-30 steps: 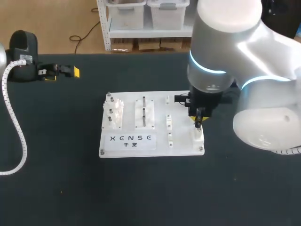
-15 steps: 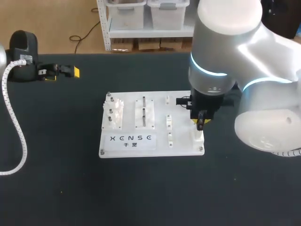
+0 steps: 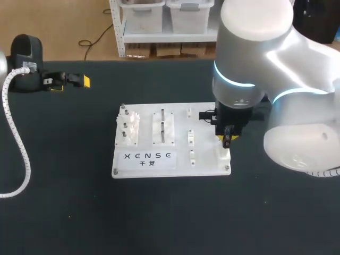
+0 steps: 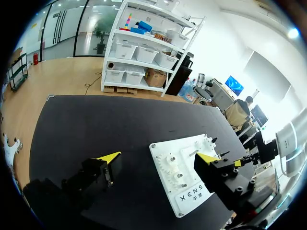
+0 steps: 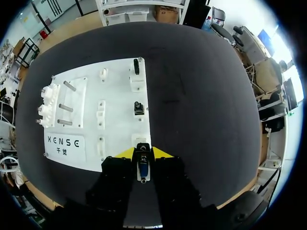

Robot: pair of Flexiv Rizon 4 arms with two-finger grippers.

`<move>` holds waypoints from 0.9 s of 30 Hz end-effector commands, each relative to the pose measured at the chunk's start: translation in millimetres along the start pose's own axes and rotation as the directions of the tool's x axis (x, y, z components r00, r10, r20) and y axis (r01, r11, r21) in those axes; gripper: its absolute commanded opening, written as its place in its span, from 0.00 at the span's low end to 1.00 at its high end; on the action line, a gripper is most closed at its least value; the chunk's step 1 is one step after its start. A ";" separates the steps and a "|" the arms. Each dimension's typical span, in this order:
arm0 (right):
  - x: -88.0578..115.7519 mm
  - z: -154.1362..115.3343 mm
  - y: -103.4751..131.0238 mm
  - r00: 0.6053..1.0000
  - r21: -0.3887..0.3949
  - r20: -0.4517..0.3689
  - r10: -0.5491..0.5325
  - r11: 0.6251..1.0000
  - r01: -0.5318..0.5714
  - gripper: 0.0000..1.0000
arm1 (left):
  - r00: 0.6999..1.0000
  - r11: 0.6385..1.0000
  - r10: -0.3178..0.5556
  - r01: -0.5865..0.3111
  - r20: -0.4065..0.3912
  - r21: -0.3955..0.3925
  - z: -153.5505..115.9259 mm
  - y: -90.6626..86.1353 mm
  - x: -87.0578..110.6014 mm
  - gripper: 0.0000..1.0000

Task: Insert the USB connector, Ethernet cable, and multi-pin plug into their matching sockets one by one.

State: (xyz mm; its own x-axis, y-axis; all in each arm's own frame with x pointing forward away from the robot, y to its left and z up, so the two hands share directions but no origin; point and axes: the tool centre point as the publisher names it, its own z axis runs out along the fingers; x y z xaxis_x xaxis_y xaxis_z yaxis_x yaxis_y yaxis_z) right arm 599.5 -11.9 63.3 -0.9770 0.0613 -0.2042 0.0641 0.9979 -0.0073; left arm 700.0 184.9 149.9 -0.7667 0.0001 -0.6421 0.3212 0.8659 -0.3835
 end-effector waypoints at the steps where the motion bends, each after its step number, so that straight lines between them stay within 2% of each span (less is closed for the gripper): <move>1: 0.1 0.9 0.9 1.000 0.000 0.002 0.002 1.000 -0.002 0.00 | 1.000 1.000 0.000 0.000 0.000 0.000 0.0 0.0 0.0 1.00; 27: 0.1 5.8 1.6 1.000 0.012 -0.001 -0.001 1.000 0.001 0.00 | 1.000 1.000 0.000 0.000 0.000 0.000 0.0 0.0 0.0 1.00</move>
State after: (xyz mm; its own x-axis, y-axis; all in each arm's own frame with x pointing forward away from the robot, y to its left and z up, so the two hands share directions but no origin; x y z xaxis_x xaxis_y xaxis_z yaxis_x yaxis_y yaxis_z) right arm 601.8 -10.8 61.7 -0.9776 0.0597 -0.2019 0.0646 0.9978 -0.0178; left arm 700.0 184.9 149.9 -0.7667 0.0001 -0.6421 0.3212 0.8659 -0.3835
